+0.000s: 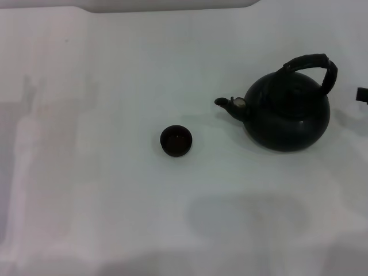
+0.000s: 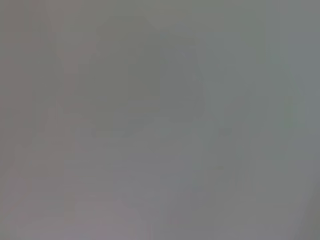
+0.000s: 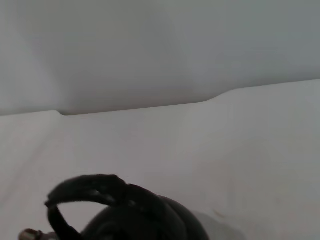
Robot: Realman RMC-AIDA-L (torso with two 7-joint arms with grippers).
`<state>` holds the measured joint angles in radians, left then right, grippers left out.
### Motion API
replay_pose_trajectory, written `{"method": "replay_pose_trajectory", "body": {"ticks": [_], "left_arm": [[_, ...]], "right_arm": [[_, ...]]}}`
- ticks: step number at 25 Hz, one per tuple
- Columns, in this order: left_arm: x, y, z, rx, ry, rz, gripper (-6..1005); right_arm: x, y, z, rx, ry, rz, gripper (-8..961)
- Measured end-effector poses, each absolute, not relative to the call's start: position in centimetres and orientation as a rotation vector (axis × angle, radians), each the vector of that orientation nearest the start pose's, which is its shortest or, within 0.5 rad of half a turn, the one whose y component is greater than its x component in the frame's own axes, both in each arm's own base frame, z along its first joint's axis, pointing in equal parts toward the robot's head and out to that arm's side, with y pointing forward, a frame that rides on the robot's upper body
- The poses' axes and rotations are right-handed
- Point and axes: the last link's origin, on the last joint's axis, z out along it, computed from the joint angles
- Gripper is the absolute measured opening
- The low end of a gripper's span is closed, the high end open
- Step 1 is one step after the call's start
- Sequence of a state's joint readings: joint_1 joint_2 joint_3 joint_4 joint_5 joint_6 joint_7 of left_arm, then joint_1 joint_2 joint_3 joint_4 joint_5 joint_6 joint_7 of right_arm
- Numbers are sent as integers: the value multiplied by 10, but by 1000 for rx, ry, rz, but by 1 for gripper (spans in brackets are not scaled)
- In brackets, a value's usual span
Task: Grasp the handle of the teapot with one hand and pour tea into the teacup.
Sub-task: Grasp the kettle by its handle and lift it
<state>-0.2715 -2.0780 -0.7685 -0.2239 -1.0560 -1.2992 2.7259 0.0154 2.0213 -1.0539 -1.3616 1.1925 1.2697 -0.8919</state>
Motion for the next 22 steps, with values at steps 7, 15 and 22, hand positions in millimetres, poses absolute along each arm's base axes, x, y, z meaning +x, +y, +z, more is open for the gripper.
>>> {"method": "replay_pose_trajectory", "body": {"ticks": [7, 15, 22], "left_arm": [[-358, 279, 2, -1305, -815, -955, 847], [-358, 280, 3, -1307, -813, -956, 847], [-359, 283, 6, -1310, -801, -948, 847]], "right_arm": [[311, 278, 77, -2122, 1368, 396, 729], [309, 273, 67, -1983, 1446, 414, 728], [289, 257, 59, -1936, 1387, 399, 727]]}}
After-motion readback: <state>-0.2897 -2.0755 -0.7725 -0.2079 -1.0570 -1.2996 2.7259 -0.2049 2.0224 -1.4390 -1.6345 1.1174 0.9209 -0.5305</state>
